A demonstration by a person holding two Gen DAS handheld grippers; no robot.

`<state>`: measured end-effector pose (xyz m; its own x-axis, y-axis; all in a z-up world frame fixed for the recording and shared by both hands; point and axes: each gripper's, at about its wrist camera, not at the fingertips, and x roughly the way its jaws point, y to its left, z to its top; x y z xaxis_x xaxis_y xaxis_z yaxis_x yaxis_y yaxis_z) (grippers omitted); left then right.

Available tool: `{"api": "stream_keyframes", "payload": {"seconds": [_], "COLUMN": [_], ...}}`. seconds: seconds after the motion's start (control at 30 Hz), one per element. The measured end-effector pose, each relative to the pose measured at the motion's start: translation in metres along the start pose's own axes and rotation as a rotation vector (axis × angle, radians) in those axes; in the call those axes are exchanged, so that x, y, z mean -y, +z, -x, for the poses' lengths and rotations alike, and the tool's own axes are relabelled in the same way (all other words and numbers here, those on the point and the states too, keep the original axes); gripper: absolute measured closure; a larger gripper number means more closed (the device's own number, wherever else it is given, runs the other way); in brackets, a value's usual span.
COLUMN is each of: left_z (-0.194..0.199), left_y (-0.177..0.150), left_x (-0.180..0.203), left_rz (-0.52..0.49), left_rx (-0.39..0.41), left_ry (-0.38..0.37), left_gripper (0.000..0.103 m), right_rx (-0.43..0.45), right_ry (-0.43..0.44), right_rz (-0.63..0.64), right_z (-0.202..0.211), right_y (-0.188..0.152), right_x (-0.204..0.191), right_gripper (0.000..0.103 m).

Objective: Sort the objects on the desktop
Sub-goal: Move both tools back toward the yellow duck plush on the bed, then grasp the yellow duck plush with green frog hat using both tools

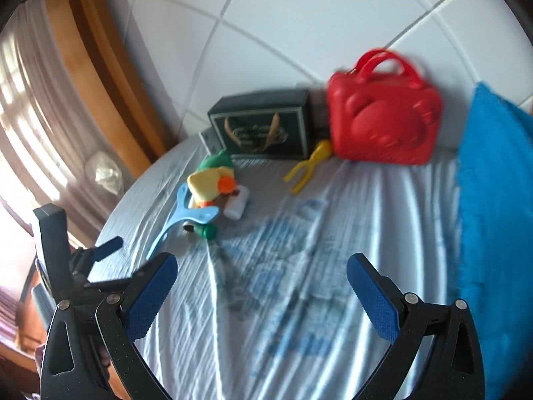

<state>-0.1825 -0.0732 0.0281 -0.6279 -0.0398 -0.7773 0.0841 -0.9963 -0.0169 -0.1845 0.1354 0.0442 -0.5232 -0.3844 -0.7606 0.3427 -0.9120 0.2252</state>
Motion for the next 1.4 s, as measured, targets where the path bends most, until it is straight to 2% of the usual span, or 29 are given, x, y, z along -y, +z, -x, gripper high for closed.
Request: {"api": "stream_keyframes", "payload": {"seconds": [0.23,0.33,0.4,0.5,0.6,0.63,0.7,0.77,0.8,0.93,1.03,1.13,1.2,1.23,1.33,1.4], "left_z": [-0.08,-0.121,-0.149,-0.193,-0.232,-0.239,-0.247,-0.247,-0.245,-0.223,-0.192,-0.162,-0.137,-0.127,-0.096,-0.084], "left_y": [0.032,0.055,0.072,0.093,0.096,0.094,0.083,0.071,0.066,0.039,0.016,0.004,0.005,0.007,0.02,0.029], "left_x": [-0.061,-0.088,-0.111,-0.129,-0.116,-0.107,-0.082,-0.05,-0.04,-0.001,0.016,0.02,0.011,0.005,-0.015,-0.02], "left_rz": [0.092,0.111,0.145,0.153,0.082,0.06,0.009,-0.078,-0.103,-0.122,-0.127,-0.161,-0.172,-0.17,-0.101,-0.062], "left_rx": [-0.055,-0.061,-0.06,-0.087,-0.146,-0.164,-0.196,-0.204,-0.205,-0.22,-0.213,-0.203,-0.161,-0.144,-0.081,-0.04], "left_ry": [0.049,0.13,0.179,0.206,0.186,0.147,0.053,0.06,0.053,-0.093,-0.165,-0.148,-0.111,-0.096,-0.072,-0.087], "left_gripper": [0.011,0.011,0.011,0.011,0.011,0.011,0.011,0.011,0.011,0.011,0.011,0.011,0.011,0.011,0.011,0.011], "right_rx": [-0.124,-0.182,-0.187,-0.174,-0.177,-0.178,-0.238,-0.295,-0.295,-0.34,-0.373,-0.386,-0.399,-0.407,-0.4,-0.406], "right_ry": [0.007,0.032,0.03,0.007,-0.019,-0.03,-0.028,-0.002,0.003,-0.044,-0.008,0.002,0.031,0.061,0.064,0.056], "right_rz": [0.021,0.033,0.049,0.056,0.041,0.039,0.056,0.083,0.086,0.123,0.145,0.17,0.166,0.148,0.122,0.112], "right_z": [-0.128,-0.201,-0.236,-0.275,-0.318,-0.33,-0.354,-0.357,-0.351,-0.313,-0.289,-0.272,-0.266,-0.263,-0.262,-0.266], "right_y": [0.061,0.088,0.104,0.125,0.142,0.144,0.136,0.12,0.115,0.085,0.062,0.031,0.01,-0.005,-0.026,-0.032], "right_x": [-0.022,-0.04,-0.049,-0.058,-0.063,-0.064,-0.064,-0.062,-0.059,-0.028,-0.011,-0.01,-0.01,-0.009,-0.009,-0.015], "right_gripper": [0.0,0.0,0.0,0.0,0.0,0.0,0.0,0.0,0.0,0.001,0.003,0.006,0.017,0.019,0.03,0.035]}}
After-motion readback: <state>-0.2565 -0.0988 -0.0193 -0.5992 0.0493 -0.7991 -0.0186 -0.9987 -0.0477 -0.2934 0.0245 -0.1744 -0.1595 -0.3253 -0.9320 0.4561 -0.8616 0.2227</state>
